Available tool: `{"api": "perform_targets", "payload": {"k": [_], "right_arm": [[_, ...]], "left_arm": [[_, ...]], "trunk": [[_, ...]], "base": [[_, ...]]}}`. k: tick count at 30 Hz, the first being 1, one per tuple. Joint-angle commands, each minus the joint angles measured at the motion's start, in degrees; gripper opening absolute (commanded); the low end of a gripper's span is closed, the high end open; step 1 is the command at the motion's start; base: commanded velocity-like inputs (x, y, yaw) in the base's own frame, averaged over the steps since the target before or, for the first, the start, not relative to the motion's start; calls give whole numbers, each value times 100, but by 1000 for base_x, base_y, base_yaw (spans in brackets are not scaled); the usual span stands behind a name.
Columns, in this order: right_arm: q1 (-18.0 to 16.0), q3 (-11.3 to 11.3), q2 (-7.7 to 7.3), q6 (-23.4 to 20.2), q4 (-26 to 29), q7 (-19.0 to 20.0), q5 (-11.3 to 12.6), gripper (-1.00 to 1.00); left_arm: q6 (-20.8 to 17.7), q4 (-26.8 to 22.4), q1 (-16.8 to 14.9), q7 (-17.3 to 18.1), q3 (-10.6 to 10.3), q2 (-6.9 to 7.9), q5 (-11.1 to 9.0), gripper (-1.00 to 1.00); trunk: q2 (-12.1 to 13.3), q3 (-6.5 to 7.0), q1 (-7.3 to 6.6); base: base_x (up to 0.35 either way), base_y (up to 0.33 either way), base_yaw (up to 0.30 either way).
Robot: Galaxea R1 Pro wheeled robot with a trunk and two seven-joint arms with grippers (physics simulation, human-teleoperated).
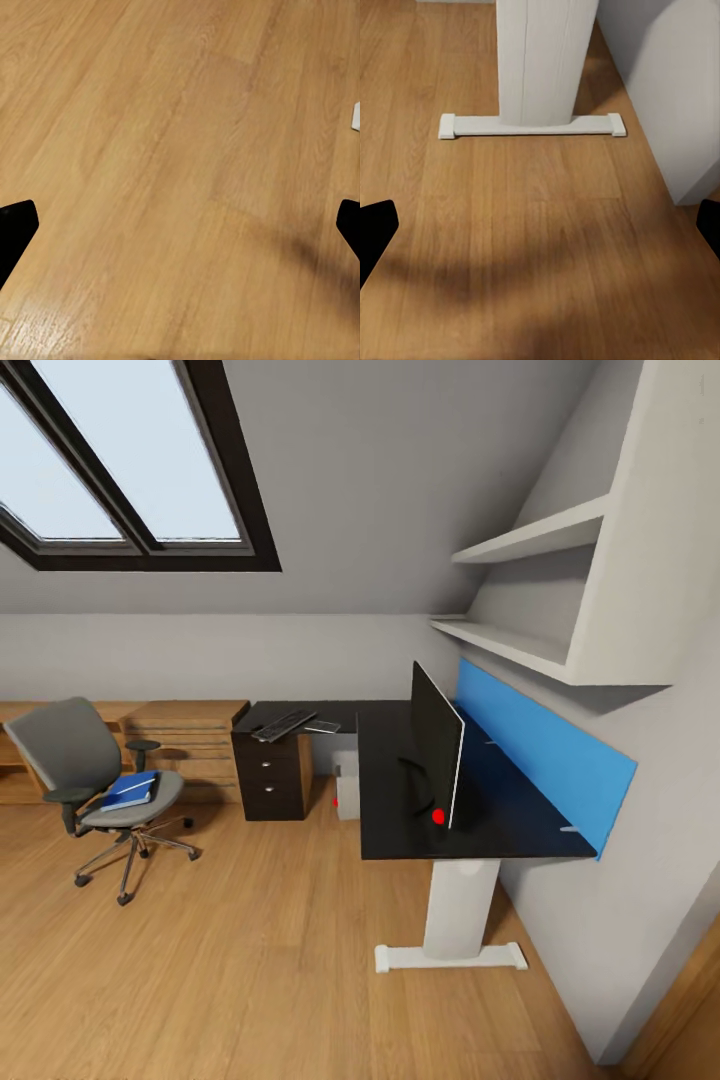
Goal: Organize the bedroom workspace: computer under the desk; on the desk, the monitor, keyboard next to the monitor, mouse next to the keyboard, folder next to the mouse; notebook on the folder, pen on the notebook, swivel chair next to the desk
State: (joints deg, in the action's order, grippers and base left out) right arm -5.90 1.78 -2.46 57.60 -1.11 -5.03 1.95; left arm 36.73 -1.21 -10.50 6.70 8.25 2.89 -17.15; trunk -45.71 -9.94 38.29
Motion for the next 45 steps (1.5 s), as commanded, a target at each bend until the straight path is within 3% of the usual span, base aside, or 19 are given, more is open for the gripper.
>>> {"api": "perform_targets", "payload": {"k": [1,16,21,25,26,29,30,32,33,36,37,43,45], "right_arm": [[-7,25,0,22,-12,-16,16,100],[-7,25,9,16,8,-36,31,100],[-7,18,9,-195,347,-54,54,100],[-7,5,-9,-943,1175,-68,59,100],[-7,-4,-30,-1398,1608,-71,59,100],[-7,-21,-100,-2233,2304,-70,61,100],[-7,-42,-164,-2838,2791,-69,64,100],[-7,-79,-232,-3430,3294,-69,65,100],[-7,-149,-281,-3980,3804,-69,67,100],[-9,-328,-324,-4703,4542,-69,67,100],[-15,-550,-346,-5482,5458,-69,68,100],[-29,-690,-344,-6428,6970,-172,68,100],[-34,-711,-330,-6751,7757,-358,78,100]], "left_arm": [[10,7,-5,60,45,1,-26,100],[10,7,-5,60,45,-8,-26,100],[10,7,-5,60,45,-8,-26,100],[10,7,-6,60,45,-6,-26,100],[10,7,-6,60,45,-7,-26,100],[10,7,-5,57,45,-8,-26,100],[10,7,-5,55,45,-8,-26,100],[10,7,-5,53,45,-8,-26,100],[10,7,-7,52,45,-8,-26,100],[11,7,-6,52,45,-8,-27,100],[16,7,-5,51,45,-8,-27,100],[18,7,-5,51,45,-8,-31,100],[18,5,-5,51,45,-12,-33,100]], "trunk": [[-7,-9,1],[-7,-9,1],[-7,-9,1],[-7,-9,1],[-7,-9,1],[-7,-9,1],[-7,-9,1],[-7,-9,1],[-7,-9,1],[-7,-9,1],[-7,-9,1],[-7,-9,1],[-7,-9,1]], "base": [[0,-1,3],[0,0,0],[0,0,0],[0,0,0],[0,0,0],[0,0,0],[0,0,0],[0,0,0],[0,0,0],[0,0,0],[0,0,0],[0,0,0],[0,0,0]]}}
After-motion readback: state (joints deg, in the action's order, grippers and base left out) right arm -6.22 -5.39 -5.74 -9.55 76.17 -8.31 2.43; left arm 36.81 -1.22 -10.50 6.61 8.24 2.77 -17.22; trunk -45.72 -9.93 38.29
